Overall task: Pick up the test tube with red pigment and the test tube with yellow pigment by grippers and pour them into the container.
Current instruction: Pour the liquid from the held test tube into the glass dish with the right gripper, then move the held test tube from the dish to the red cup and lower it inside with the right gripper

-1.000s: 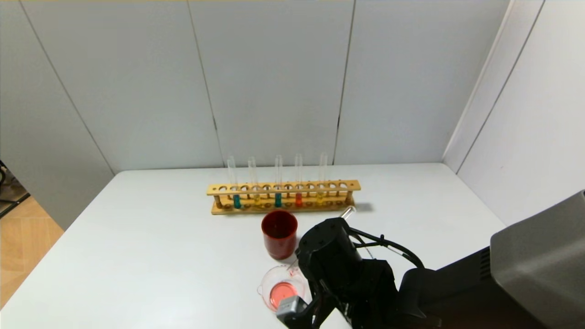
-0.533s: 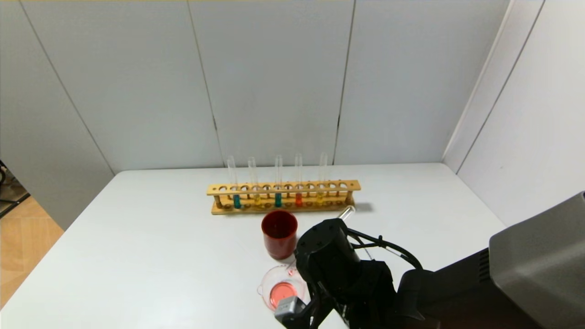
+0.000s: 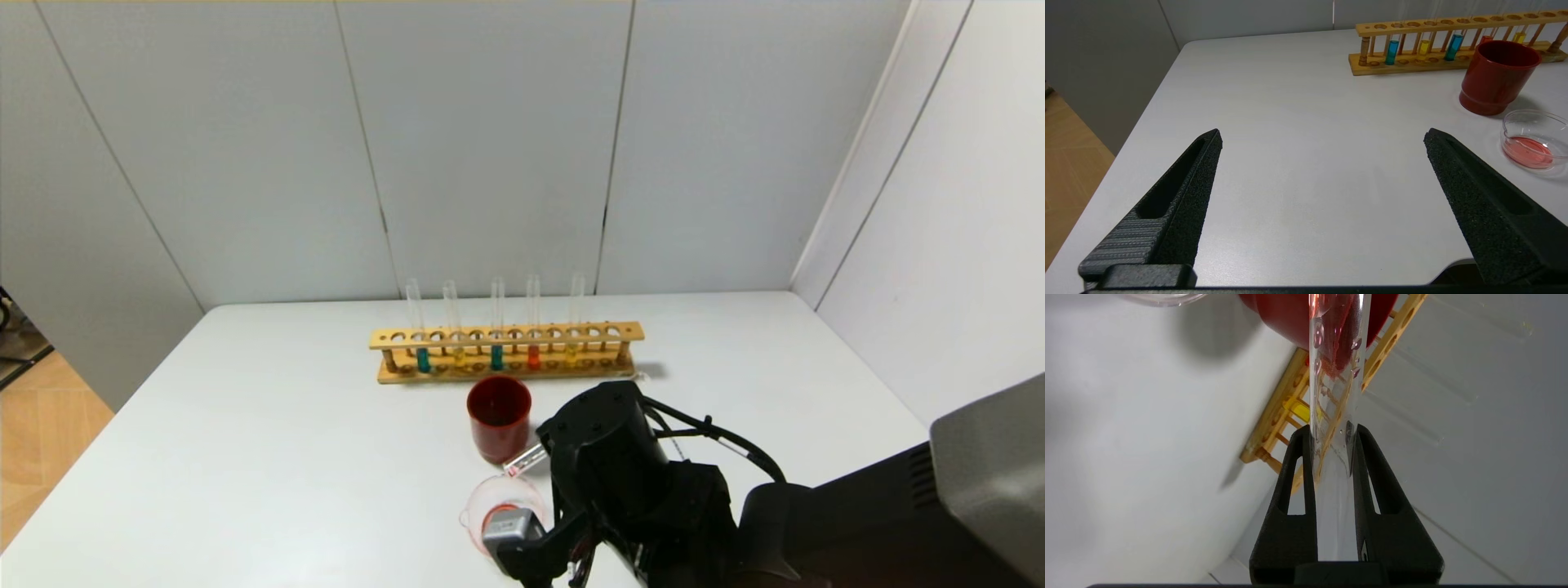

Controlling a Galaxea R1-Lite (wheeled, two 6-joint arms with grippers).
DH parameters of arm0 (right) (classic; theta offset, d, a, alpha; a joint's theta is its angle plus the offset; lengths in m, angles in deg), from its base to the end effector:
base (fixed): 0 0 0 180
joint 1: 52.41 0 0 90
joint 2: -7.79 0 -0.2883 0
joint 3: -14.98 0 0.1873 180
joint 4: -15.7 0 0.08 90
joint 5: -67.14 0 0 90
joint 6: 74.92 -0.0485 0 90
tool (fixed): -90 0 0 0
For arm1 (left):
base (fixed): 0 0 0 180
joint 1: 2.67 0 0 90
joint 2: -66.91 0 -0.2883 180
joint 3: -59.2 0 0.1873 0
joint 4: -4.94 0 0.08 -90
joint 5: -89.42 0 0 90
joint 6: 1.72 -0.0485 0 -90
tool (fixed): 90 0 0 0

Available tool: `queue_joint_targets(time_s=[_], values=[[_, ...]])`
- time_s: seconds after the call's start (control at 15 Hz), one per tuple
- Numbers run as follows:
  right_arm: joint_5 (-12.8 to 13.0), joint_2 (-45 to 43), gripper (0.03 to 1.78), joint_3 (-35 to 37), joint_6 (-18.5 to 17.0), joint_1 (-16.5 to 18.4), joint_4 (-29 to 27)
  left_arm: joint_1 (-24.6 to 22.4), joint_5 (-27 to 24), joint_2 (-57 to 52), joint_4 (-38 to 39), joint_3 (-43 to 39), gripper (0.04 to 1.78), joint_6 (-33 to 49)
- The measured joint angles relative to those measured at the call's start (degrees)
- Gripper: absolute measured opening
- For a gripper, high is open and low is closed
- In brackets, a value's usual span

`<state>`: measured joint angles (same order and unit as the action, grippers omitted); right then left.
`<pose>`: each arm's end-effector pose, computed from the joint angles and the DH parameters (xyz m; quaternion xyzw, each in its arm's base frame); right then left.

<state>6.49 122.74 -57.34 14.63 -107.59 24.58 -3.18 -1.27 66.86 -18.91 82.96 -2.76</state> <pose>0.2257 0.2829 0.0666 -0.7955 0.0019 0.3031 0.5246 0.0116 -0.0005 0.0753 0.0091 0.0003 -0.0016 1.0000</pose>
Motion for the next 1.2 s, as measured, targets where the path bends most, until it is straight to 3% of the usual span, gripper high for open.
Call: queue_joint_targets(time_s=[0.27,0.47,0.67,1.0,1.2], values=[[-2.86,-1.28,0.28,0.32,-11.03,0.09,2.71,0.0,-0.02,0.0,0.0,0.0,1.75,0.0],[-6.81,-0.94,0.28,0.44,-20.87,0.02,6.84,0.0,-0.02,0.0,0.0,0.0,1.75,0.0],[-7.08,-0.65,0.28,0.49,-30.24,-0.17,9.13,0.0,0.0,0.0,0.0,0.0,1.75,0.0],[-6.64,-1.74,0.28,-0.21,-53.98,-1.35,10.61,0.0,-0.02,0.0,0.0,0.0,1.75,-0.01],[-6.24,-2.43,0.28,-0.32,-67.97,-1.35,18.36,0.0,0.0,0.0,0.0,0.0,1.75,-0.01]])
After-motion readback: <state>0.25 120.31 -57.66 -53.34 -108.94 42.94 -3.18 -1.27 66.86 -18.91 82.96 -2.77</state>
